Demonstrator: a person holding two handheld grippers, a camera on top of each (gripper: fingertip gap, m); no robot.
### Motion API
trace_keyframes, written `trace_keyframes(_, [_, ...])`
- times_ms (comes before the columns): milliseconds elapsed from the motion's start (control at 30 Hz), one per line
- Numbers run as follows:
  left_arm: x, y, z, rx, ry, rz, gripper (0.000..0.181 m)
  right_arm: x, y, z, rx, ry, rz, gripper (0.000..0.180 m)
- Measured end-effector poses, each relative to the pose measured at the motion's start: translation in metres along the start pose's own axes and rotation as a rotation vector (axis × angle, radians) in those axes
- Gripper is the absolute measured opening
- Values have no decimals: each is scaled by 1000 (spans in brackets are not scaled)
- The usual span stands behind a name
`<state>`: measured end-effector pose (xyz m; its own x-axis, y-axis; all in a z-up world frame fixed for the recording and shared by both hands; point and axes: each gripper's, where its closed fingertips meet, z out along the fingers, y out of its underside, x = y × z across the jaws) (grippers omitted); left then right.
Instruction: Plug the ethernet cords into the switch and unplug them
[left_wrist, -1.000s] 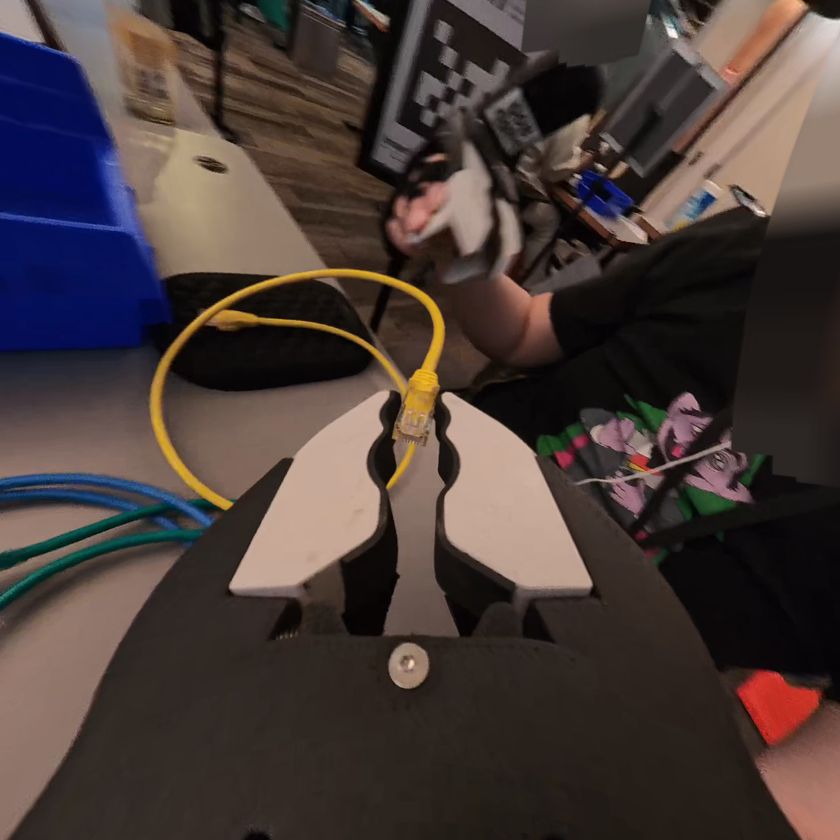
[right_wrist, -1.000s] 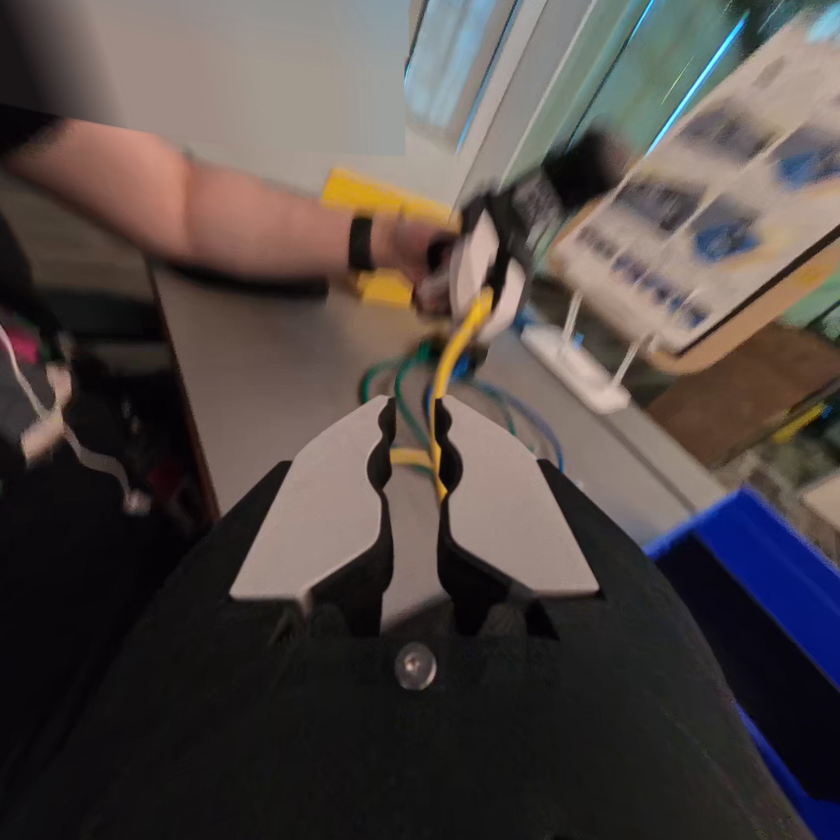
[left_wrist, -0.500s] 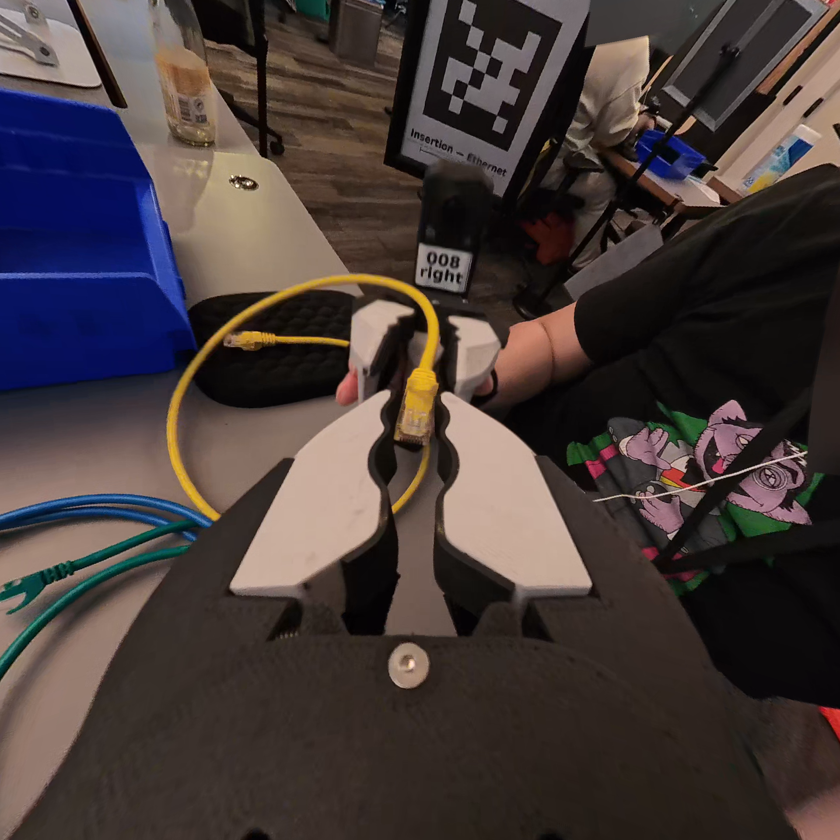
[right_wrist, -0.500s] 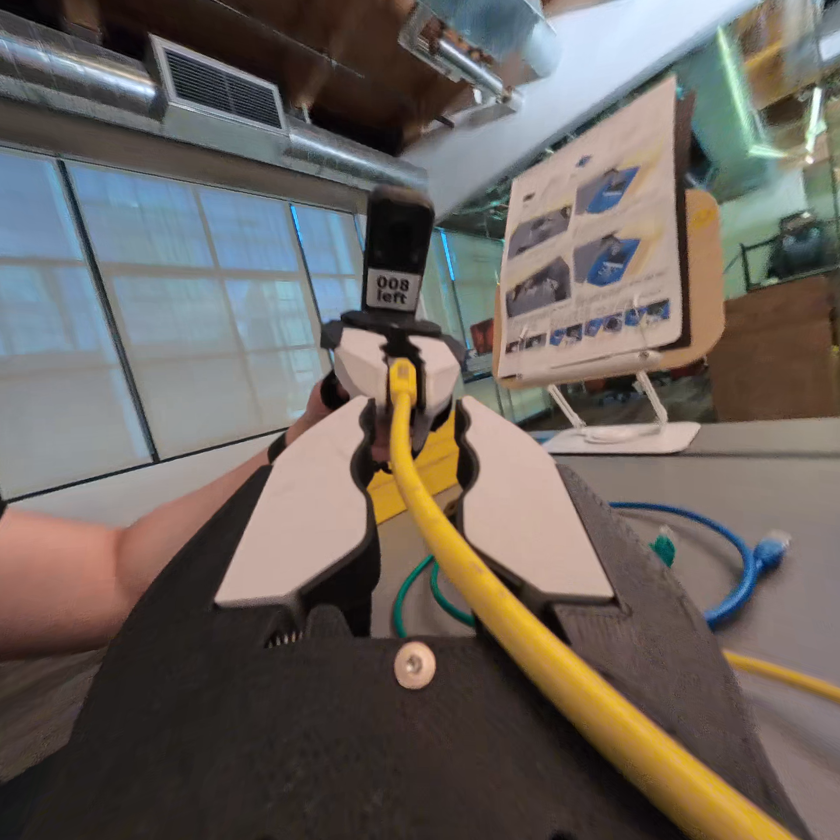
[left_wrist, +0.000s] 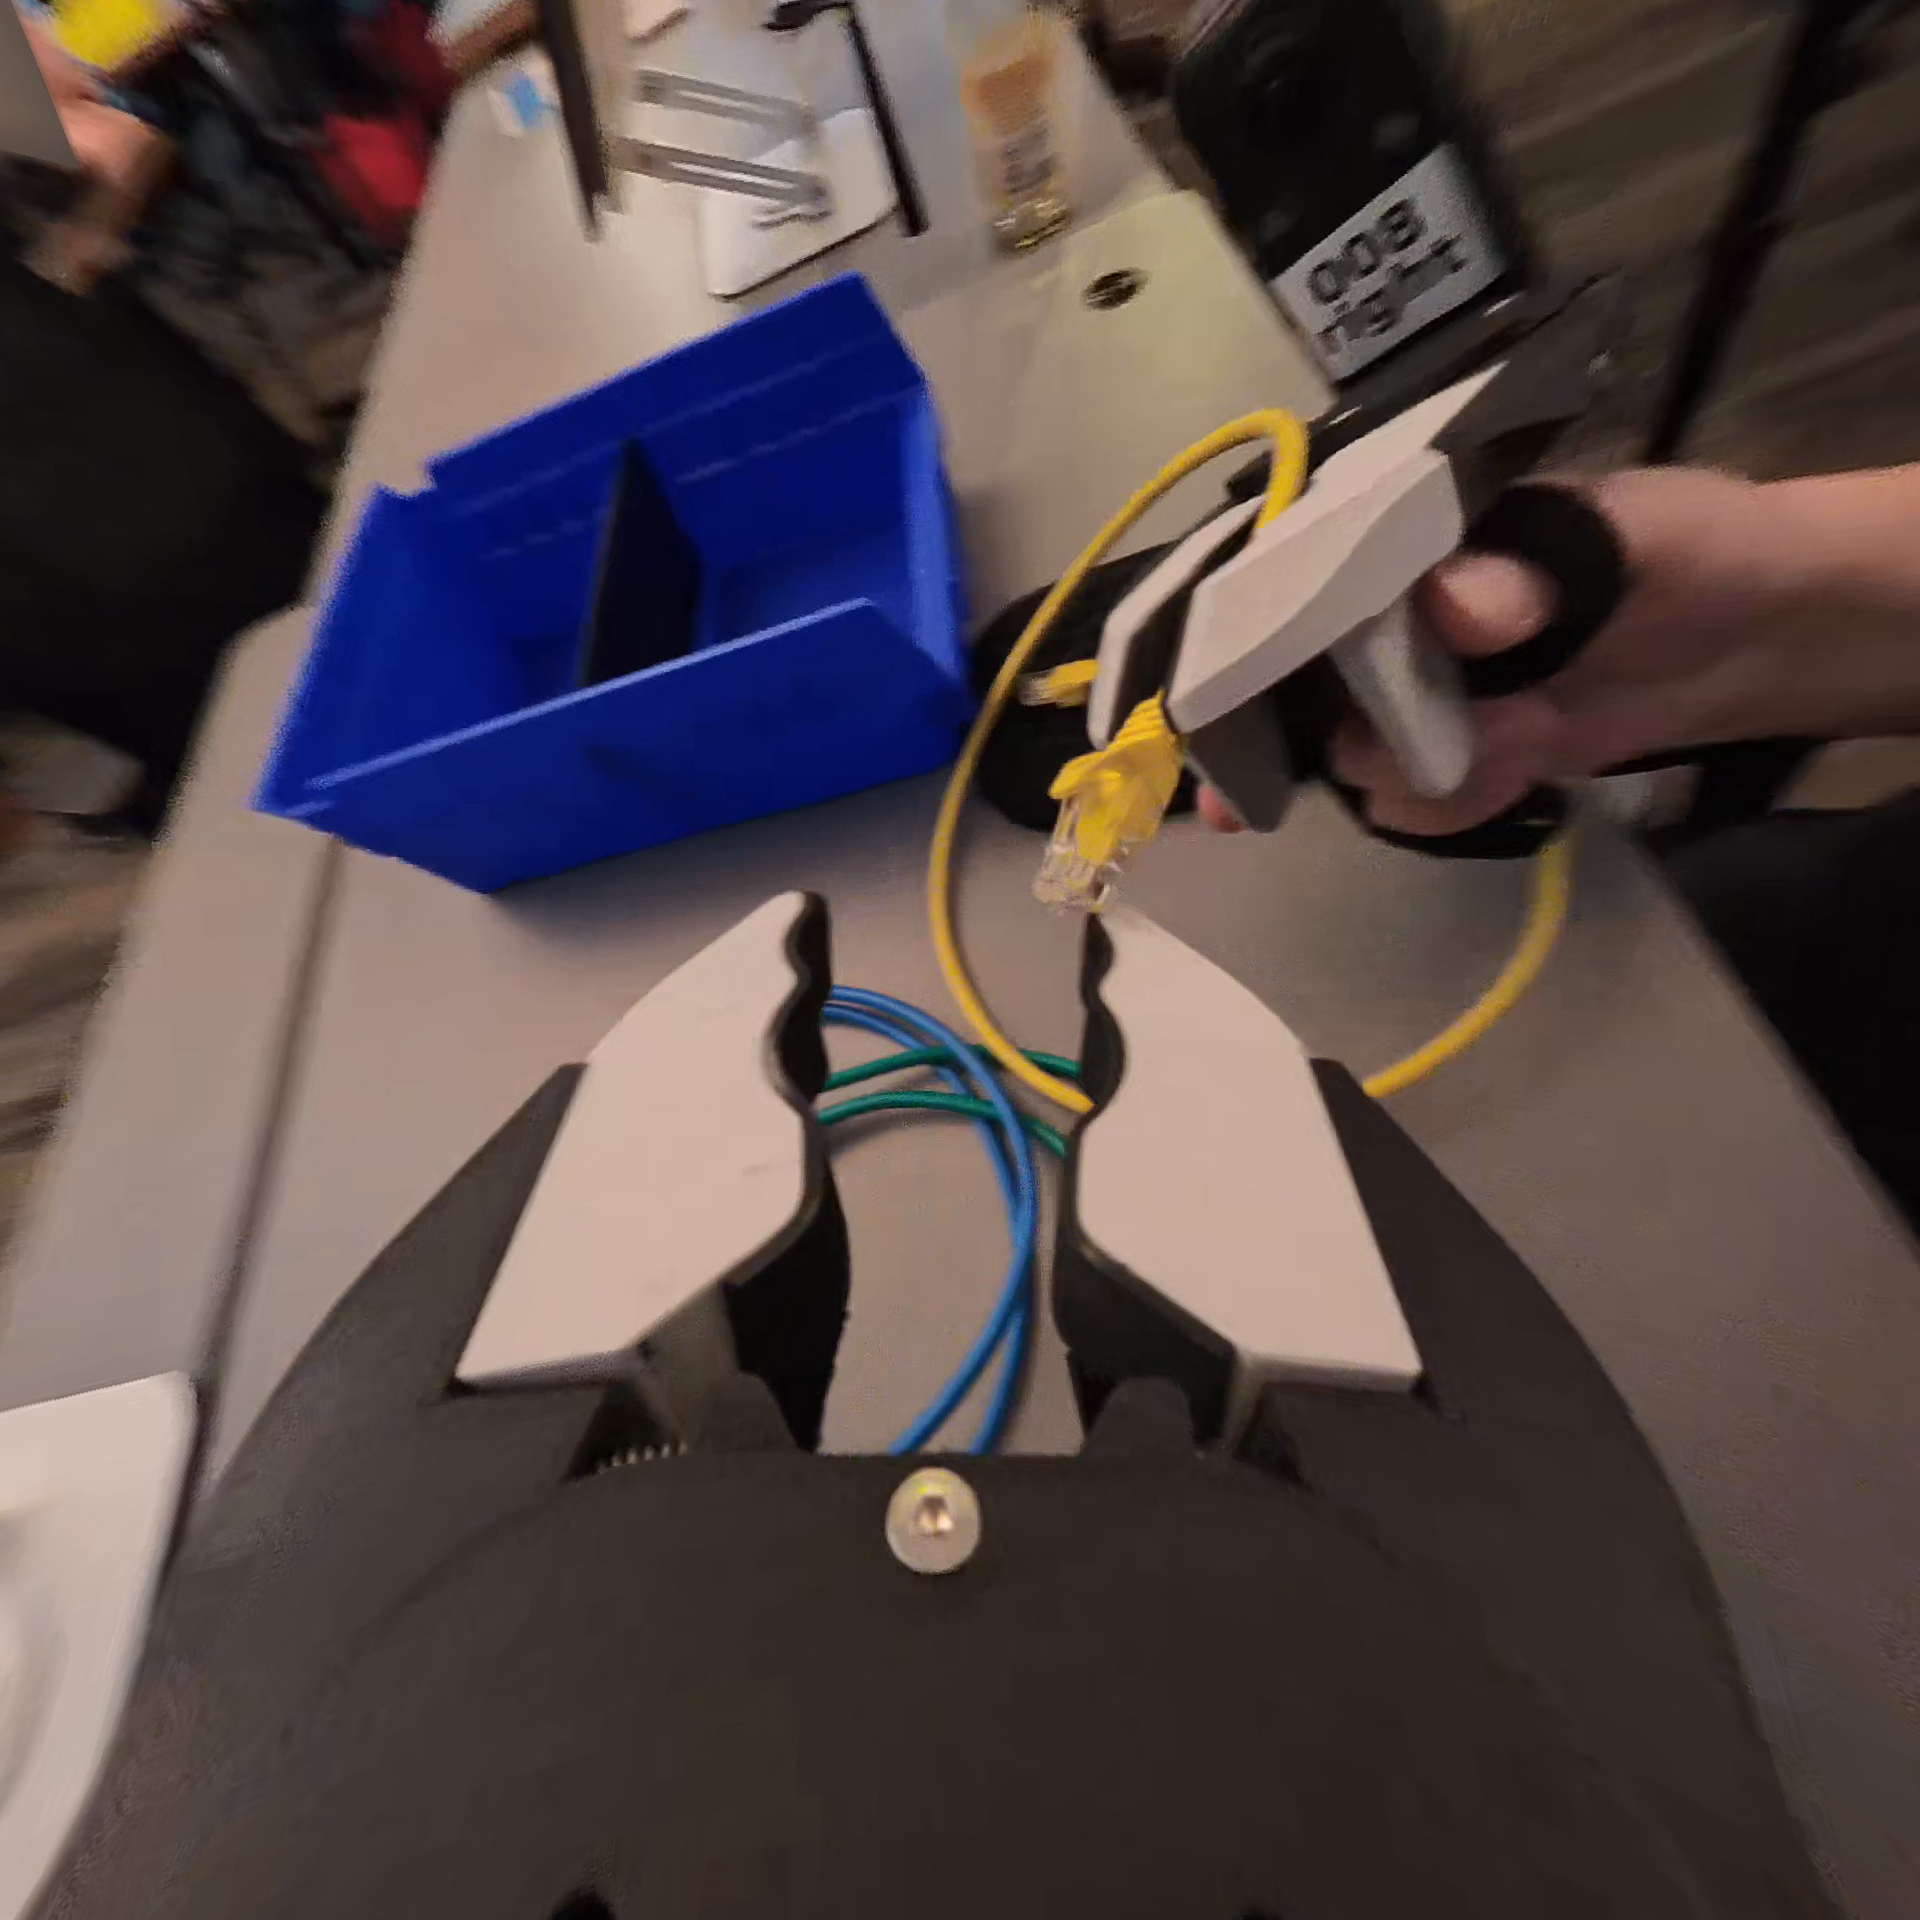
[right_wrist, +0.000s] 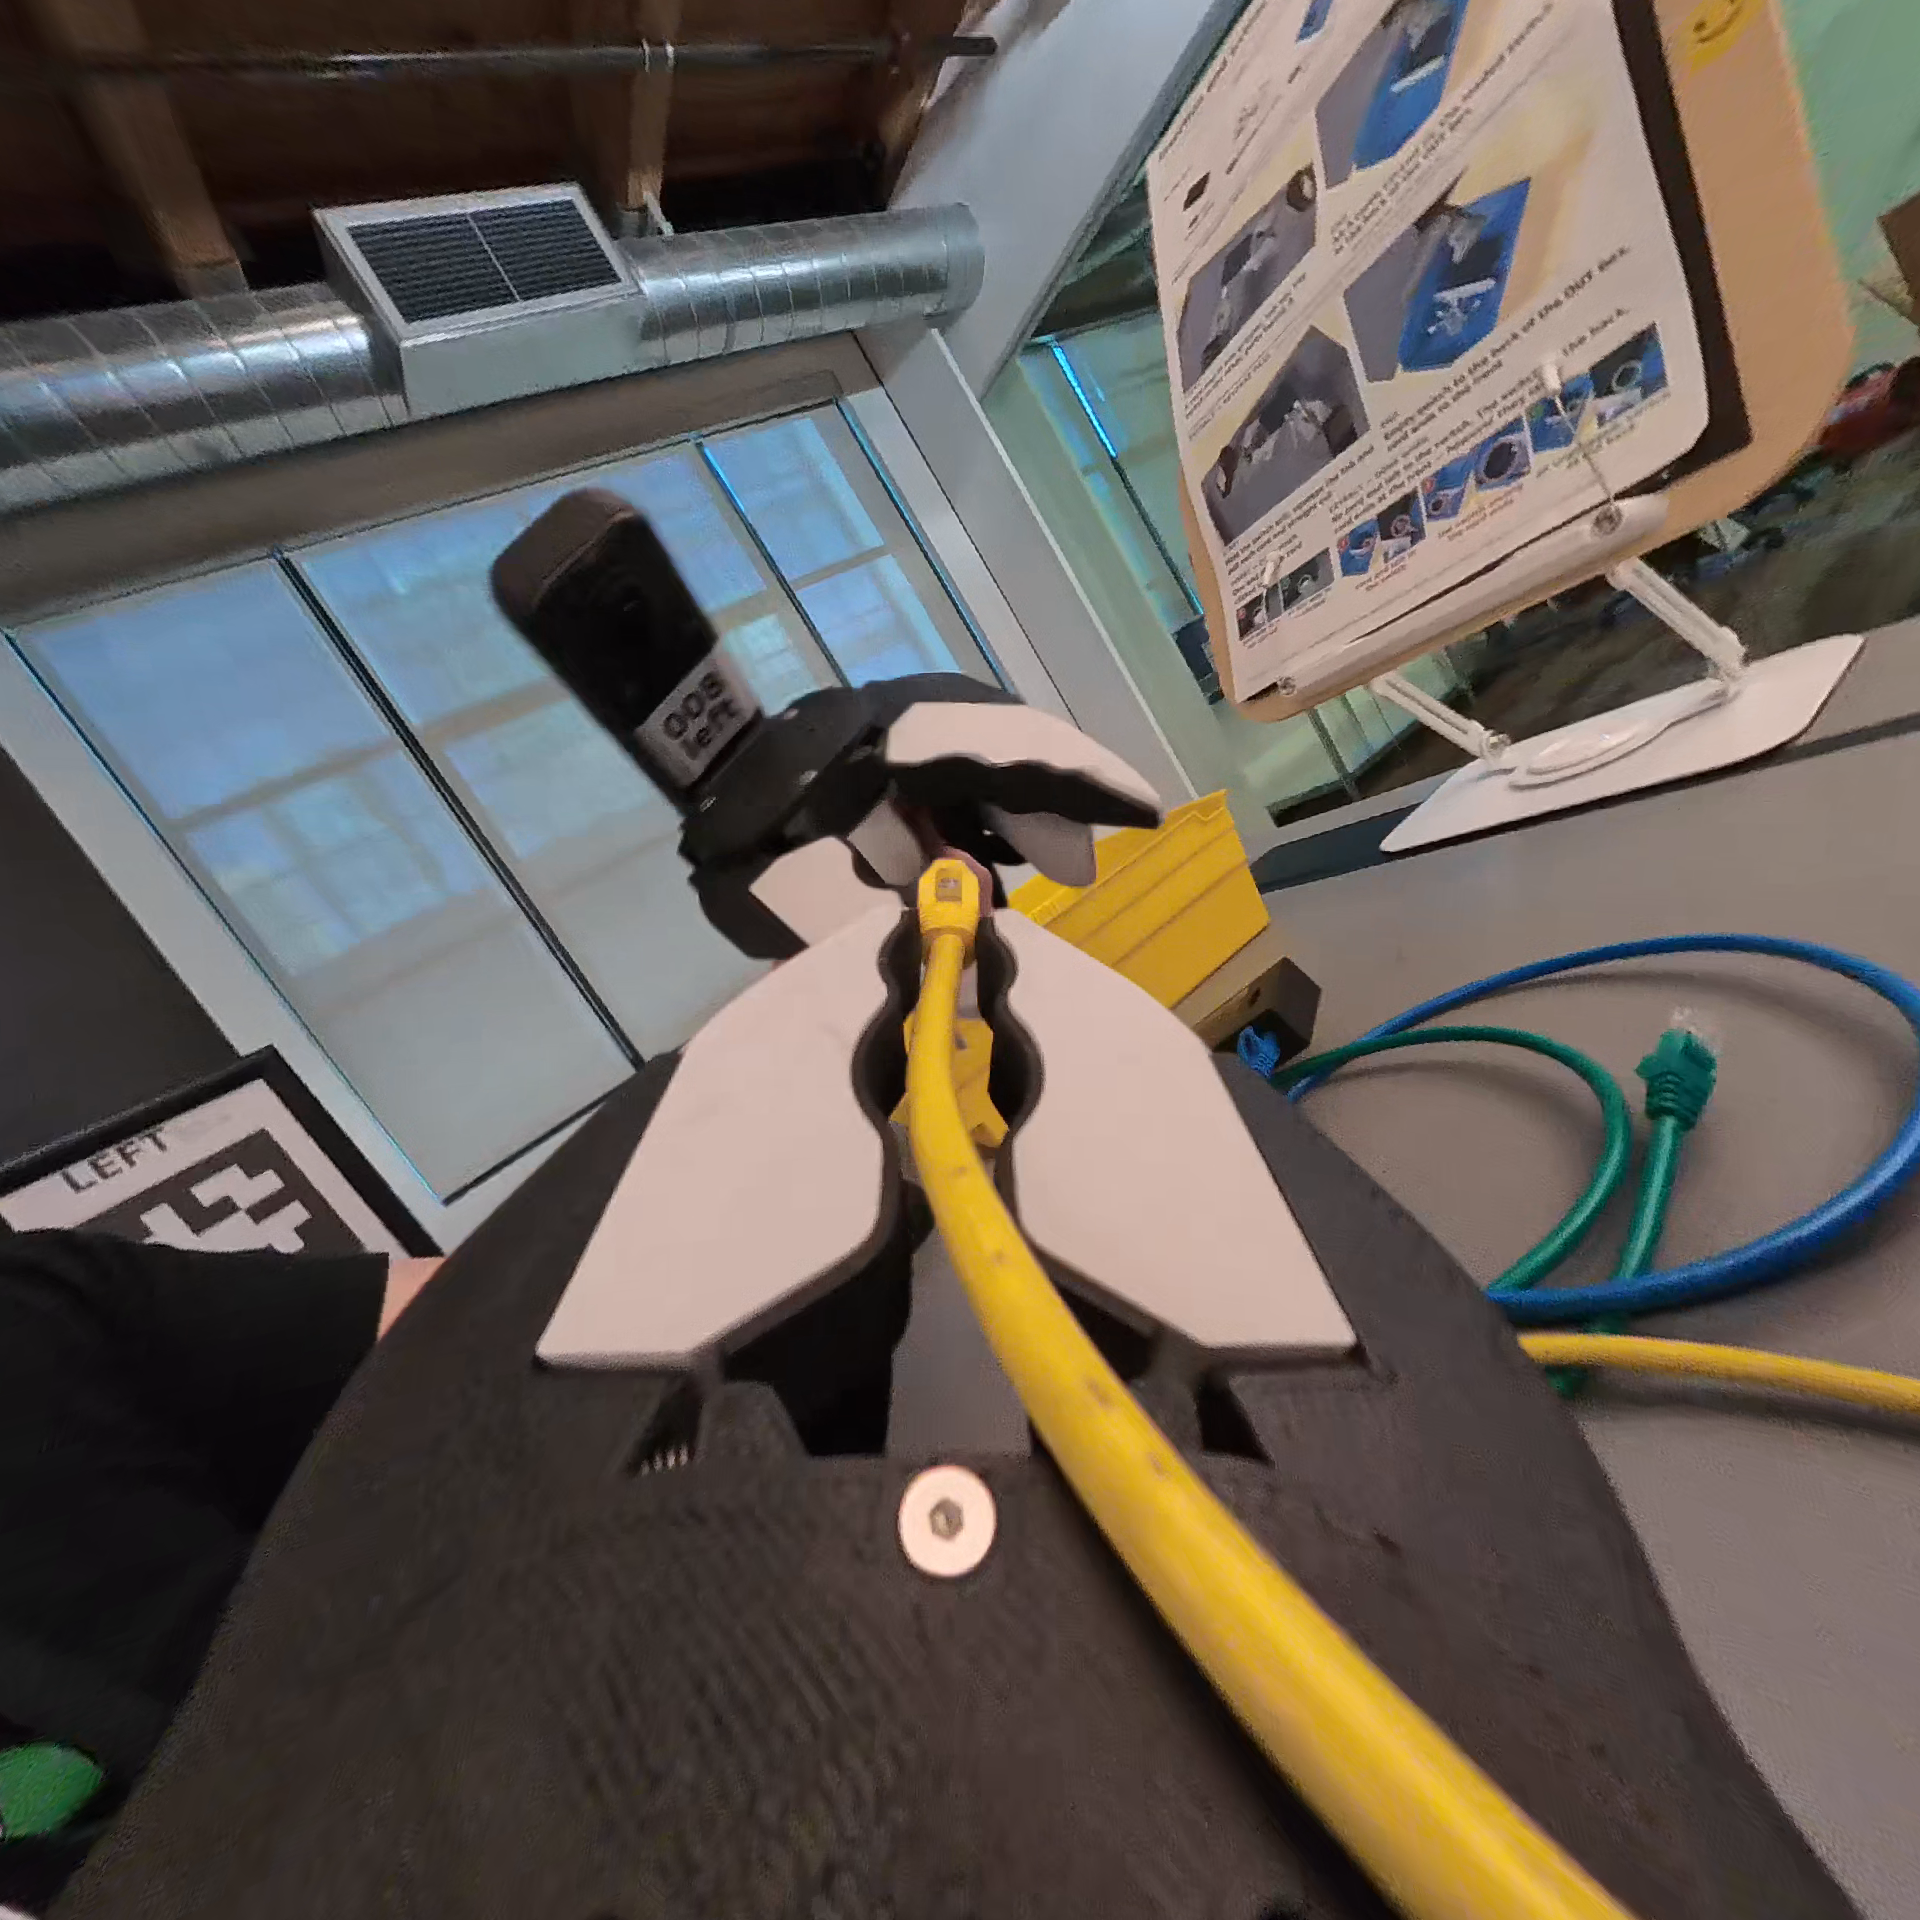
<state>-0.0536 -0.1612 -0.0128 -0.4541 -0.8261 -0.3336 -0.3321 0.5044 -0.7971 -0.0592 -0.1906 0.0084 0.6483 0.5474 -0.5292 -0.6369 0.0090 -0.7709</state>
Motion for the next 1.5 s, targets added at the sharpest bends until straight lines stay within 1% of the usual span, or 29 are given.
trace_keyframes(67, [6, -2, 4, -6, -20, 58, 21, 3, -2, -2, 8, 19, 10, 11])
trace_keyframes(100, [11, -3, 6, -10, -4, 74, 17, 4, -2, -3, 2, 22, 25, 11])
trace_keyframes(300, [22, -3, 12, -35, -3, 143, 16, 9, 6, -3, -57, 25, 112, 11])
trace_keyframes(433, [26, 0, 10, -51, 24, 166, 15, 7, 11, -3, -111, -14, 133, 11])
trace_keyframes(533, [27, -1, 9, -58, 28, 176, 14, 3, 11, -3, -151, -61, 128, 14])
trace_keyframes(700, [30, 1, 11, -68, 47, 162, 14, 2, 21, 2, -243, -49, 48, 17])
trace_keyframes(800, [28, 2, 10, -80, 30, 186, 14, 5, 20, 4, -221, -24, 25, 13])
trace_keyframes(1200, [29, 8, 10, -117, 35, 203, 13, 6, 21, 4, -219, -30, 71, 15])
trace_keyframes(1300, [28, 11, 11, -134, 30, 213, 12, 10, 23, 4, -228, -8, 64, 13])
trace_keyframes(1500, [30, 13, 11, -153, 47, 215, 12, 10, 26, 2, -282, -21, 59, 13])
